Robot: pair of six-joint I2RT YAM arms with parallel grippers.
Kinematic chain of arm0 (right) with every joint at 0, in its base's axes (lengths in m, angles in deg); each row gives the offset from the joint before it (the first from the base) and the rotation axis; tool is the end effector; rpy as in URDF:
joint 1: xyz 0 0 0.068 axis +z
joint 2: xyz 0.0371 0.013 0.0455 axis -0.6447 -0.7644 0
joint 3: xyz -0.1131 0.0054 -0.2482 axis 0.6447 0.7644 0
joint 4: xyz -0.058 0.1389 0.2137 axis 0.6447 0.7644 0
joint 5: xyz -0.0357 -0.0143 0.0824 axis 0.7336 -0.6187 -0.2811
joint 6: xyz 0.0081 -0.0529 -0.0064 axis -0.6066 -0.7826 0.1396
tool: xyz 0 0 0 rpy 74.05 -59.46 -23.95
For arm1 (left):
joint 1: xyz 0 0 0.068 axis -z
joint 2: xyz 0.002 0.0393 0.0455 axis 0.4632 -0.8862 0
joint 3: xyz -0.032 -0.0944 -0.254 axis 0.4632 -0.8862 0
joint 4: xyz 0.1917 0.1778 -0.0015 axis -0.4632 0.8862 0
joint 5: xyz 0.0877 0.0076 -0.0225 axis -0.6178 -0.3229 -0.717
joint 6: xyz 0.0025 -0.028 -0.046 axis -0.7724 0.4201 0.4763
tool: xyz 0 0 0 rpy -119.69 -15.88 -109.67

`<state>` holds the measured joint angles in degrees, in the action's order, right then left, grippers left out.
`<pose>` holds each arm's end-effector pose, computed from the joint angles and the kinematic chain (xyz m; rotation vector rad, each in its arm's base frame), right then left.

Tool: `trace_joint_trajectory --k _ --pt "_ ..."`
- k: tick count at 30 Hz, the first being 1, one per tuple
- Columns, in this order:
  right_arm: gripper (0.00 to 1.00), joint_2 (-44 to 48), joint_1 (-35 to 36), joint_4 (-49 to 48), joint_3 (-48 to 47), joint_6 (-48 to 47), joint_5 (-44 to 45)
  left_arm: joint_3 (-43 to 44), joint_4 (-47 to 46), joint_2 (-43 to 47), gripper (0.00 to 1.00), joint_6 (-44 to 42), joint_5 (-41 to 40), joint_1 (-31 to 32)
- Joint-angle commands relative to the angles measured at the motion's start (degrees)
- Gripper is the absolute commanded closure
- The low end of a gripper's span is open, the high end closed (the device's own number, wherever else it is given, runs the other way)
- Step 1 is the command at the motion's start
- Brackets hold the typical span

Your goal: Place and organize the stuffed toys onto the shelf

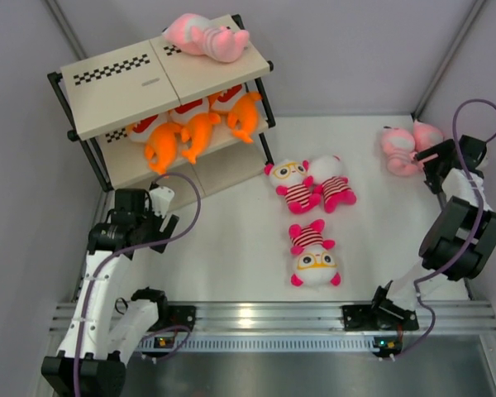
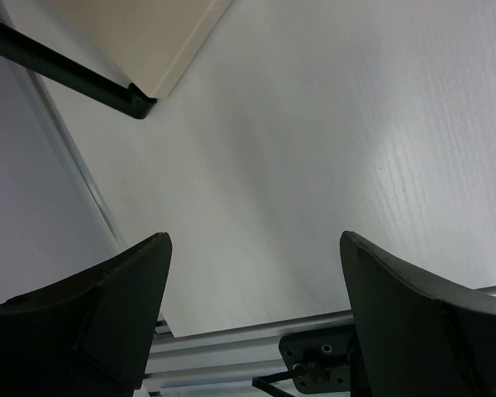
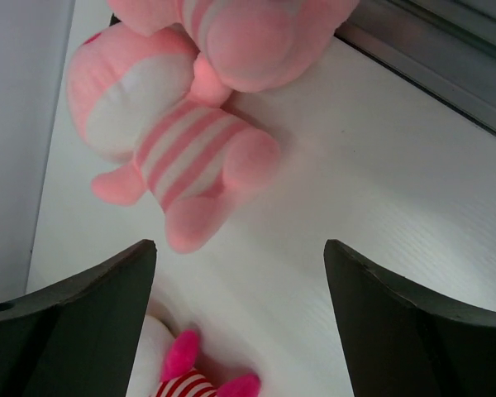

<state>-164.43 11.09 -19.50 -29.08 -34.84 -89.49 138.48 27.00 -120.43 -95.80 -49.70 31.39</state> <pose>0.3226 -0.1738 0.2455 1.2882 1.9223 0.2742 0.1433 -0.0078 0.2934 0.5619 2.4442 0.2002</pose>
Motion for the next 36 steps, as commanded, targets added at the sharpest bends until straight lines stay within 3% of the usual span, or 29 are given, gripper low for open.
trace_joint_trajectory --k 1,12,15,18,20,21,22,27,33,36 --pt "0.18 -4.59 -0.47 -6.69 -5.28 -0.34 -1.19 3.19 -0.41 -1.87 0.11 -1.41 -1.15 0.08" --pt "0.30 -17.09 1.11 -11.35 -6.96 0.37 -3.31 4.87 -0.41 -6.98 0.11 -2.46 -0.98 0.08" --pt "0.43 -17.98 1.46 -13.02 -7.13 0.01 -3.83 4.87 -0.32 -7.16 0.12 -3.08 -0.27 0.16" --pt "0.64 -17.45 1.99 -14.16 -7.22 -1.12 -4.01 5.39 -0.32 -7.16 0.12 -3.95 0.78 0.16" --pt "0.81 -16.66 2.34 -14.61 -7.22 -2.79 -4.18 6.27 -0.24 -7.24 0.12 -4.22 1.93 0.25" --pt "0.97 -15.53 2.95 -14.52 -7.22 -3.41 -3.66 7.06 -0.15 -7.24 0.12 -4.13 2.54 0.25" --pt "1.00 -14.56 3.30 -14.35 -6.96 -3.94 -3.40 7.68 0.37 -7.42 0.13 -3.61 3.85 0.25" --pt "1.00 -3.95 5.68 -13.82 -3.80 -4.55 -2.16 10.49 2.05 -6.89 0.16 -1.50 18.17 0.60" --pt "1.00 11.95 10.95 -6.71 -4.41 -6.31 2.13 13.56 2.05 -9.43 0.23 -0.44 19.33 5.34" --pt "1.00 18.38 13.06 -2.40 -7.64 -6.31 3.28 17.76 2.31 -11.72 0.24 -0.44 18.64 11.92"
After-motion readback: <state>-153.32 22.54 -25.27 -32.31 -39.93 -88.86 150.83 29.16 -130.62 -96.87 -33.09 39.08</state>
